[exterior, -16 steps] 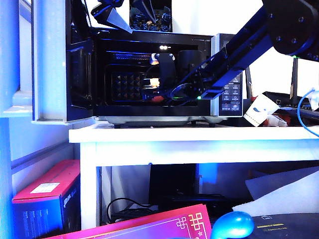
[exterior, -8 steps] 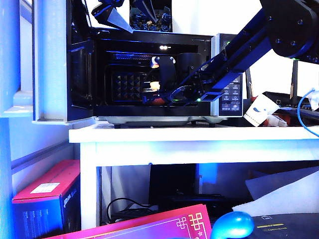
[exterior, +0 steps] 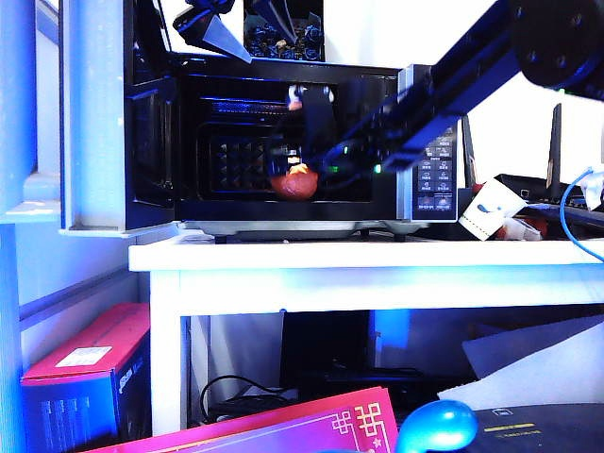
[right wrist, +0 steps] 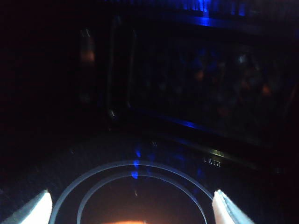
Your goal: Open the microwave door, place the orange inside the microwave, then close the microwave door.
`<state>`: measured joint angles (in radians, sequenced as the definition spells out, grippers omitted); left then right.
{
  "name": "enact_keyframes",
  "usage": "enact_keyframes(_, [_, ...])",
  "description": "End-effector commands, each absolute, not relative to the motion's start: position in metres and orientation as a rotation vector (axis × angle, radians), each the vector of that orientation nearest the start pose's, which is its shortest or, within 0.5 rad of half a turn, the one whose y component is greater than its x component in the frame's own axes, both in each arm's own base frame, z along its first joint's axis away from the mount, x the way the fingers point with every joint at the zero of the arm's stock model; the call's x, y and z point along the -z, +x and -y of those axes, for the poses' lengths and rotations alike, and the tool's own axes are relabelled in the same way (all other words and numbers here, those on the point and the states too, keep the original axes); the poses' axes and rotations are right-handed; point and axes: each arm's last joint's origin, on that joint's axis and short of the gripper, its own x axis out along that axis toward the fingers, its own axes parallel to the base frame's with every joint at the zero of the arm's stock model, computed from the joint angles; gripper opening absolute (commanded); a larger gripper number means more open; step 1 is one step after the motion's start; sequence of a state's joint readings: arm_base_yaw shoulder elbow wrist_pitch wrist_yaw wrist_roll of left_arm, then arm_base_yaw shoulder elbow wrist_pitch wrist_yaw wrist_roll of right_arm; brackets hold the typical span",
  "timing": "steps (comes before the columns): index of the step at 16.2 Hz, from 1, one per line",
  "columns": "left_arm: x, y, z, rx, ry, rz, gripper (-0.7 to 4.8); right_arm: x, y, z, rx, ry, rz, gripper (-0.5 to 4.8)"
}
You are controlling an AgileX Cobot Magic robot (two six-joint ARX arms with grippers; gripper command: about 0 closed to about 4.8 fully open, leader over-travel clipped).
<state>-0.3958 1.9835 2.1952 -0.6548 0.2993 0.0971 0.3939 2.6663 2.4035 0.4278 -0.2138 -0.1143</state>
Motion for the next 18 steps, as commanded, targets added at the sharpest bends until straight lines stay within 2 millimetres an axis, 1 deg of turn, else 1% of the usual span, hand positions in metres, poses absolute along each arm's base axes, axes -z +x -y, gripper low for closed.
enact_keyframes(1, [-0.420, 0.399, 0.176, 0.710, 0.111, -0.397, 4.79, -0.251, 0.547, -0.237, -0.619, -0.102, 0.122, 4.79])
enact_keyframes(4, [-0.421, 0.399, 0.176, 0.709, 0.111, -0.389, 4.79, -0.271, 0.539, -0.234, -0.626, -0.109, 0.045, 4.79])
enact_keyframes(6, [-0.422, 0.400, 0.176, 0.709, 0.110, -0.380, 4.79, -0.285, 0.535, -0.231, -0.627, -0.117, 0.041, 4.79])
enact_keyframes(7, [-0.422, 0.400, 0.176, 0.709, 0.110, -0.377, 4.79, -0.288, 0.534, -0.231, -0.626, -0.125, 0.050, 4.79])
enact_keyframes(11, [-0.422, 0.400, 0.177, 0.709, 0.110, -0.377, 4.79, -0.290, 0.533, -0.233, -0.665, -0.125, 0.071, 4.79])
enact_keyframes(14, [-0.422, 0.400, 0.177, 0.710, 0.110, -0.378, 4.79, -0.283, 0.535, -0.234, -0.649, -0.138, 0.097, 4.79])
enact_keyframes(16, [-0.422, 0.400, 0.177, 0.710, 0.110, -0.378, 4.79, -0.280, 0.537, -0.236, -0.675, -0.137, 0.160, 4.79])
enact_keyframes(18, [-0.422, 0.400, 0.177, 0.710, 0.110, -0.379, 4.79, -0.287, 0.535, -0.237, -0.736, -0.135, 0.221, 4.79])
